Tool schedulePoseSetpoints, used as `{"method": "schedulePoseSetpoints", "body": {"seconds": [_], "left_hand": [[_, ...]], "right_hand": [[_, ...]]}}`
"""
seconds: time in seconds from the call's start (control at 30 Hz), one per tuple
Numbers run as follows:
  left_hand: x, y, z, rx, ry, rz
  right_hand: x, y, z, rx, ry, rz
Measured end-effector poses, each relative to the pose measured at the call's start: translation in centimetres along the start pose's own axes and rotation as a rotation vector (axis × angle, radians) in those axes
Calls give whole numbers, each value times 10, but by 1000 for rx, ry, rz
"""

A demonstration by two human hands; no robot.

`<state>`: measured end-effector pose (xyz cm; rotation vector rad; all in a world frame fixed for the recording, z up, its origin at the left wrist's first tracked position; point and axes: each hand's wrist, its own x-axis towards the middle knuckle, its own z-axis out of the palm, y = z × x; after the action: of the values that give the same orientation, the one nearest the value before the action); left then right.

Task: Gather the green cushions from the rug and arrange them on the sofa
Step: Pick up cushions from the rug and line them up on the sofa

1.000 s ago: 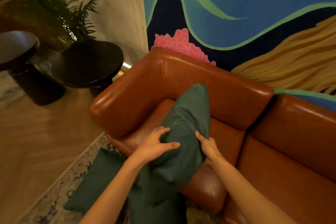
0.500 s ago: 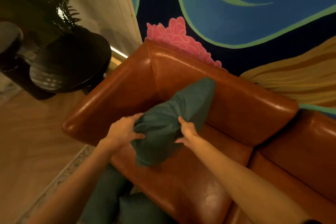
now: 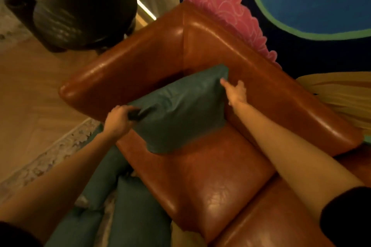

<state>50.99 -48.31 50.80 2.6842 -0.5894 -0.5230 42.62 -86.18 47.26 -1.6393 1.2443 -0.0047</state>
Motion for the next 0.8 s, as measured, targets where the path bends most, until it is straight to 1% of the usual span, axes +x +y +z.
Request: {"method": "schedulePoseSetpoints", "body": {"seconds": [0.07,0.1,0.23,0.3,0.37,0.43,0.53,0.6,0.67,0.73,0.8], "left_hand": [[-1,-5,0,-101,-58,-28],[-1,-9,0,-88,-88,-40],[3,-14,2,80,-255,-138],[6,-11,3,210,-342,-165],[12,-1,-2,353,-397,-152],[23,13,-14,437,-372,-120],[46,29,-42,435,-235,-33],[63,33,-59,432,-183,9],[76,33,-66,481,-160,36],[84,27,-65,515,-112,44],[88,16,-61,458,-41,6]], "right_hand": [[9,-14,-6,76,28,-41],[13,-20,-6,95,25,-53],[19,-19,1,-11,-78,-76],[18,-9,7,-44,-51,-105],[14,-10,6,-68,-25,-146],[13,-18,1,-77,-15,-183],[16,-34,-6,-76,30,-205],[21,-43,-9,-50,57,-198],[26,-45,-11,-34,83,-202],[32,-39,-7,-39,116,-215],[36,-34,0,-25,120,-171]]}}
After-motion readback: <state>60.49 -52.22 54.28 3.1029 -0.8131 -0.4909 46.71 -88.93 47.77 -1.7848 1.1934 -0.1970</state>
